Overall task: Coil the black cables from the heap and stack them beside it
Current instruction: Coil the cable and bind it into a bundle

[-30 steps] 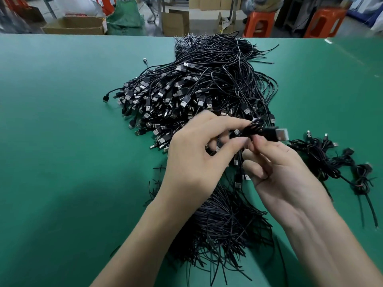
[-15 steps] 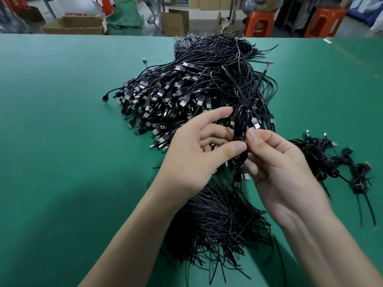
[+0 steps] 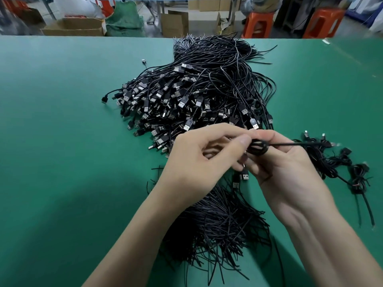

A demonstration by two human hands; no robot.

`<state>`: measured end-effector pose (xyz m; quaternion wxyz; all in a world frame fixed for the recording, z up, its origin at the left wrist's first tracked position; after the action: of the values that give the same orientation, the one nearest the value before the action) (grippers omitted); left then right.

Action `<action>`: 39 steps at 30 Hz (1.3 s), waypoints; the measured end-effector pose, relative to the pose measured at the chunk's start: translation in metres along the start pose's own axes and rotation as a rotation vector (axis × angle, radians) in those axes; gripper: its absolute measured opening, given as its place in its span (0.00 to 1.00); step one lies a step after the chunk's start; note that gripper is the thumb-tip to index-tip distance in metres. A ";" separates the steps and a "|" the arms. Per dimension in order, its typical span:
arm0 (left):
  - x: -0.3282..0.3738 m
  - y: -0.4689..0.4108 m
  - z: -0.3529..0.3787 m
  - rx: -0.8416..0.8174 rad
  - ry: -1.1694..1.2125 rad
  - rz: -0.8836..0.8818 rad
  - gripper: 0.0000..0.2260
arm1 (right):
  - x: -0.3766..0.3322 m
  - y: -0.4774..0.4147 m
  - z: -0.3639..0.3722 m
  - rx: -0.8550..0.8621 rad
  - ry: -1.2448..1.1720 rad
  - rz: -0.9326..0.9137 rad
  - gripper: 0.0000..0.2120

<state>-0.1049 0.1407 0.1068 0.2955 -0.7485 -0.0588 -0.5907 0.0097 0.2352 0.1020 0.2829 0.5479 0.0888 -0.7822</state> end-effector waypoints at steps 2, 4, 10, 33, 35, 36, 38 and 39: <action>-0.002 -0.001 -0.001 0.010 0.056 -0.050 0.07 | 0.001 0.002 0.002 -0.020 0.019 -0.004 0.04; -0.003 -0.002 -0.002 0.006 0.042 -0.078 0.04 | -0.001 0.003 0.002 -0.013 0.037 -0.023 0.05; -0.014 -0.003 0.000 0.129 0.116 -0.192 0.24 | 0.003 0.004 0.004 0.004 -0.016 0.036 0.03; -0.008 -0.003 -0.005 0.085 0.018 -0.086 0.14 | 0.005 0.003 0.009 -0.083 -0.257 0.235 0.04; -0.010 -0.003 -0.005 0.090 -0.036 -0.053 0.21 | 0.005 0.002 0.007 -0.057 -0.253 0.243 0.03; -0.010 -0.003 -0.005 0.088 -0.089 -0.025 0.21 | 0.005 0.001 0.007 -0.049 -0.222 0.232 0.04; -0.009 -0.003 -0.006 0.087 -0.203 0.034 0.20 | 0.002 0.001 0.004 -0.030 -0.120 0.187 0.05; -0.008 -0.003 -0.006 0.088 -0.244 0.055 0.18 | 0.001 0.000 0.003 -0.020 -0.077 0.171 0.04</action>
<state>-0.1136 0.1425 0.1010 0.3348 -0.8024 -0.0997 -0.4838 0.0072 0.2341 0.1022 0.3572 0.5203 0.0387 -0.7747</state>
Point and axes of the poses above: each hand's wrist, its own y-axis away from the middle knuckle, its own z-axis out of the palm, x = y × z, the point moved 2 cm from there along -y, towards the middle knuckle, and after that the axes turned 3 degrees about x, right-handed, at the moved point
